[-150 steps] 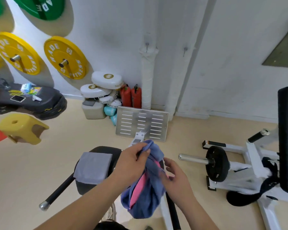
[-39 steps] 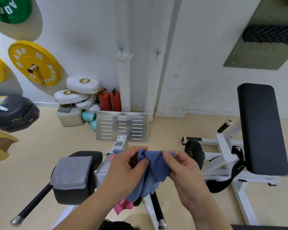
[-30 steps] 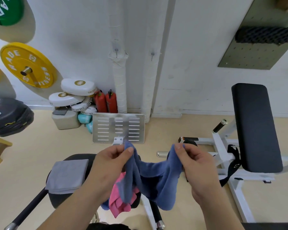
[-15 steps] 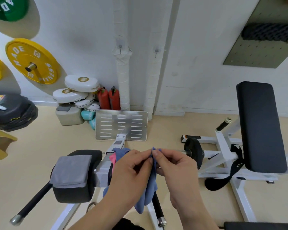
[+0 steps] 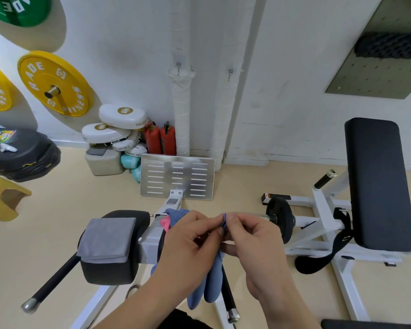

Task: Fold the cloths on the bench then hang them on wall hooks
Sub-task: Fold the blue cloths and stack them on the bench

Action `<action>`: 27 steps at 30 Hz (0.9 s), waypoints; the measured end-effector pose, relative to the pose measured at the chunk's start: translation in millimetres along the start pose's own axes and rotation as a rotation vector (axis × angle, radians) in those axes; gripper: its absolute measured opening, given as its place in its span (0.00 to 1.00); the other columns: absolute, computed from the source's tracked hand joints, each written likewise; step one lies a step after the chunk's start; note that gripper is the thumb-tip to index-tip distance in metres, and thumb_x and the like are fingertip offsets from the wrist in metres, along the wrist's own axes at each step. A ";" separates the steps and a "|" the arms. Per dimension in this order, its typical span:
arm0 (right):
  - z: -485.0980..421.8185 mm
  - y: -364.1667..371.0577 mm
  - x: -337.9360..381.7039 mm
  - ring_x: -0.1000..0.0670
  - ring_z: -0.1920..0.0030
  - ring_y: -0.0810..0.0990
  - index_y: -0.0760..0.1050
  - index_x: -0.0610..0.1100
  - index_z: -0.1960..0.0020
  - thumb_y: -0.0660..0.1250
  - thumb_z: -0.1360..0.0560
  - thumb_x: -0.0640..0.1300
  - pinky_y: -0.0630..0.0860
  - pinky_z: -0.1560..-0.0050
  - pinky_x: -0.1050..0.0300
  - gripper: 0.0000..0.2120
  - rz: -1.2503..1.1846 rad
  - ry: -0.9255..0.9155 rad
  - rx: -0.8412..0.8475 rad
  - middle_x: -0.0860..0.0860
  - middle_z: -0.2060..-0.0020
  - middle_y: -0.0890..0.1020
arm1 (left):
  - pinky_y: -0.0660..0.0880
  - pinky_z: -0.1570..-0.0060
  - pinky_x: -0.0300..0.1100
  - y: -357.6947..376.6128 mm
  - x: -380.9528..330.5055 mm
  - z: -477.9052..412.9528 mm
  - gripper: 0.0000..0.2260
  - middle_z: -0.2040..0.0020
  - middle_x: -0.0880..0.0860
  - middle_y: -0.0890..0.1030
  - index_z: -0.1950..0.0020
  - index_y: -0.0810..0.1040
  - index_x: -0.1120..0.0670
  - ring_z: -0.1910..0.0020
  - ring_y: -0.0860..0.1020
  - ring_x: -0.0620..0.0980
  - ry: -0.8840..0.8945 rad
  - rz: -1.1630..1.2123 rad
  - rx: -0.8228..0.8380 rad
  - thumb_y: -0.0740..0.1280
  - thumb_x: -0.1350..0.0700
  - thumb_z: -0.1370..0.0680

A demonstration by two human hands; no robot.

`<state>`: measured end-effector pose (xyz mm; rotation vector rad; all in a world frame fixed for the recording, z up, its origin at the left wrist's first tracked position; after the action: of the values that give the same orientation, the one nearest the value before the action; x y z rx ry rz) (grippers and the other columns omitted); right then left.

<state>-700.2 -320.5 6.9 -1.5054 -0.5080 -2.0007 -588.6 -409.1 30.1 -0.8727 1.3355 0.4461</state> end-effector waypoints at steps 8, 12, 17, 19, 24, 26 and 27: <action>11.8 13.8 24.1 0.46 0.53 0.88 0.88 0.49 0.57 0.60 0.23 0.33 0.85 0.48 0.45 0.20 -0.008 -0.044 0.143 0.45 0.59 0.88 | 0.77 0.56 0.30 -13.9 3.5 -12.2 0.09 0.59 0.44 0.86 0.57 0.86 0.48 0.57 0.84 0.39 -0.118 0.164 -0.081 0.75 0.64 0.24; -8.5 -8.2 28.7 0.62 0.44 0.81 0.83 0.59 0.46 0.71 0.24 0.39 0.78 0.48 0.68 0.15 0.316 -0.182 0.090 0.61 0.47 0.83 | 0.78 0.52 0.38 -23.3 -7.3 -27.2 0.09 0.57 0.50 0.87 0.56 0.86 0.49 0.56 0.85 0.44 -0.076 0.216 0.019 0.72 0.62 0.21; -22.3 -0.1 40.8 0.64 0.33 0.75 0.80 0.57 0.37 0.75 0.27 0.38 0.70 0.34 0.67 0.23 0.587 -0.325 0.399 0.63 0.36 0.79 | 0.79 0.53 0.37 -30.3 -59.7 -38.2 0.07 0.55 0.54 0.87 0.53 0.83 0.49 0.55 0.84 0.47 0.107 0.347 0.329 0.68 0.61 0.22; -23.7 -5.4 48.1 0.60 0.40 0.80 0.83 0.52 0.43 0.77 0.28 0.41 0.76 0.38 0.62 0.16 0.580 -0.284 0.417 0.58 0.43 0.83 | 0.79 0.56 0.35 -44.0 -82.0 -41.4 0.05 0.56 0.55 0.86 0.52 0.81 0.52 0.57 0.83 0.46 0.175 0.385 0.329 0.69 0.62 0.21; -27.2 -25.3 51.5 0.53 0.64 0.76 0.75 0.47 0.58 0.79 0.33 0.50 0.74 0.61 0.55 0.14 0.676 -0.248 0.377 0.50 0.65 0.78 | 0.79 0.53 0.34 -77.5 -85.5 -55.4 0.03 0.51 0.61 0.86 0.48 0.79 0.59 0.54 0.82 0.49 0.197 0.298 0.147 0.66 0.64 0.19; -29.3 -30.7 48.1 0.55 0.66 0.74 0.74 0.47 0.58 0.78 0.31 0.46 0.74 0.62 0.56 0.13 0.682 -0.220 0.359 0.50 0.67 0.78 | 0.77 0.56 0.31 -83.1 -79.3 -56.5 0.05 0.54 0.56 0.87 0.49 0.79 0.57 0.56 0.81 0.45 0.192 0.246 0.080 0.65 0.65 0.19; -29.7 -33.5 47.3 0.55 0.65 0.77 0.75 0.49 0.57 0.77 0.30 0.43 0.77 0.60 0.54 0.10 0.663 -0.218 0.346 0.48 0.65 0.81 | 0.75 0.59 0.29 -85.1 -75.3 -56.6 0.05 0.58 0.50 0.86 0.50 0.79 0.57 0.59 0.80 0.41 0.186 0.232 0.042 0.65 0.65 0.18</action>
<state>-753.1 -323.6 44.9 -1.4329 -0.3523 -1.1856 -579.5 -490.4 127.2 -0.7408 1.6215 0.5240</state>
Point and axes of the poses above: each hand's wrist, its own z-axis away from the middle knuckle, its own y-axis out of the palm, x = y × z, the point moved 9 cm from there along -z, towards the middle knuckle
